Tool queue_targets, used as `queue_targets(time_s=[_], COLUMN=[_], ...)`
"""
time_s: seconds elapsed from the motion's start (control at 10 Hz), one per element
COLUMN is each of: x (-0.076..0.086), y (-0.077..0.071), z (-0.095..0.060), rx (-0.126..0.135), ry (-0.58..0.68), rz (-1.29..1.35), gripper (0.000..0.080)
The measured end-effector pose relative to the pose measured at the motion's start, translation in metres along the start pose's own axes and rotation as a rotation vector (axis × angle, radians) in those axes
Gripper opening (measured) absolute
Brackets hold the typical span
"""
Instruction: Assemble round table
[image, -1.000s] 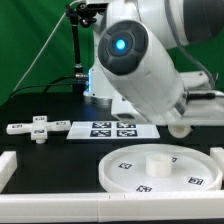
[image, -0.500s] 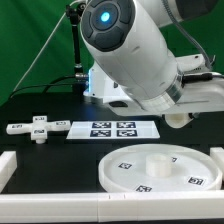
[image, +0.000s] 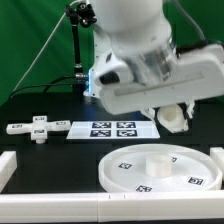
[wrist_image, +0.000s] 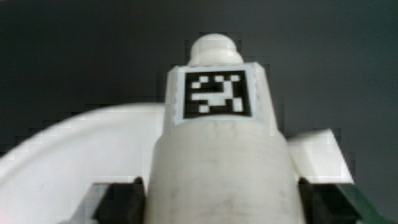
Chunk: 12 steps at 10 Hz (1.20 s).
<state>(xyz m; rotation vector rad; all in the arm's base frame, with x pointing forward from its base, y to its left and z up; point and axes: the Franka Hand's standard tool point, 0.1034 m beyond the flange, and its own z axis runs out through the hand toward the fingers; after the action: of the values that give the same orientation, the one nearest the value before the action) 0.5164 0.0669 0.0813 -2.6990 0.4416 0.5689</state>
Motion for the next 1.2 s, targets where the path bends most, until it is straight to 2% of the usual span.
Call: queue_targets(time_s=[0.1, 0.3, 0.4, 0.5, 0.6, 0.8, 0.9, 1.2], x=[0.000, 0.008, 0.008, 0.012, 0.014, 0.022, 0.024, 0.026], y=[-0.003, -0.004, -0.004, -0.004, -0.005, -0.012, -0.013, -0.008], z=[-0.007, -0.009, -0.008, -0.011, -0.015, -0.041, -0.044, -0.044], rx=[-0.005, -0.017, -0.025, -0.044, -0.081, -0.106, -0.116, -0.120], ry=[0.058, 0.228, 0.292, 0.383, 0.471, 0.597, 0.650, 0.881], rz=[0.011, -0.003, -0.010, -0.047, -0.119, -0.200, -0.228, -0.240], gripper=[0.0409, 0.0409, 0.0409, 0.0409, 0.0409, 0.0409, 0.0409, 0.0409])
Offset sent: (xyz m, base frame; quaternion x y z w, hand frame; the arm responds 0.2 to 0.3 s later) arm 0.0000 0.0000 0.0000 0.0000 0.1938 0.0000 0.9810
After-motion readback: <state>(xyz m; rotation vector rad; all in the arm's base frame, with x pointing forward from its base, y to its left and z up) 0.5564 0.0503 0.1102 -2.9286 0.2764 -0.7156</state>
